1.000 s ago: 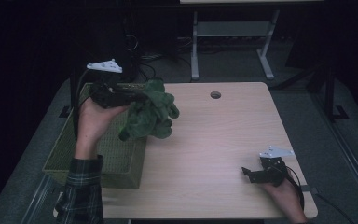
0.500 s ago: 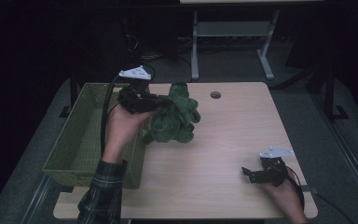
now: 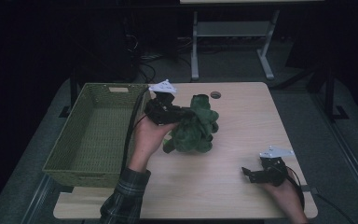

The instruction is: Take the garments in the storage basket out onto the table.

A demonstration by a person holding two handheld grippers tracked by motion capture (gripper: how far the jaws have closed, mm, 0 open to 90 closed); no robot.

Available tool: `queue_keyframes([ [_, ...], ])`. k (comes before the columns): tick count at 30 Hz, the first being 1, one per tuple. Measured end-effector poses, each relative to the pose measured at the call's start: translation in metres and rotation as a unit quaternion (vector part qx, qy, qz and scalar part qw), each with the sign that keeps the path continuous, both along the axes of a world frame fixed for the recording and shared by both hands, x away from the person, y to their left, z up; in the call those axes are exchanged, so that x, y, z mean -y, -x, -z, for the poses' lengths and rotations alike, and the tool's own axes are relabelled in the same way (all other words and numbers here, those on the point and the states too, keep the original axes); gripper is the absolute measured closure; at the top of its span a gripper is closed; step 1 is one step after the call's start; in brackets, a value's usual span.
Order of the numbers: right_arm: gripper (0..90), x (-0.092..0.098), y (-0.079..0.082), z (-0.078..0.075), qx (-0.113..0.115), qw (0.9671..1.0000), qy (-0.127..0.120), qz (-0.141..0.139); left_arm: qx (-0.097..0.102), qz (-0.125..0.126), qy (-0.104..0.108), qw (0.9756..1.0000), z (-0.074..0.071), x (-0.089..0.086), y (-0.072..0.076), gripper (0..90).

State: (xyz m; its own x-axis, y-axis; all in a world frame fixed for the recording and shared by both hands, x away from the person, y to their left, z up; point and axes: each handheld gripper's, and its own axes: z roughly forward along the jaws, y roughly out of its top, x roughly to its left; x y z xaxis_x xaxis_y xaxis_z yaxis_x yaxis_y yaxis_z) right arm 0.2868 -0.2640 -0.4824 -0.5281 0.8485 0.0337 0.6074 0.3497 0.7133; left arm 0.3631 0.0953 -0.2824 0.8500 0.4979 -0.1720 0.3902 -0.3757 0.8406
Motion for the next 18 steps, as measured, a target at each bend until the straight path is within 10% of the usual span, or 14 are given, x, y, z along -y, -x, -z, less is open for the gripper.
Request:
queue_keyframes([
  [18,9.1,0.000,0.000,0.000,0.001,1.0000,0.000,0.000,-0.021,0.008,0.013,0.9997,0.066,0.057,0.010,84.6],
])
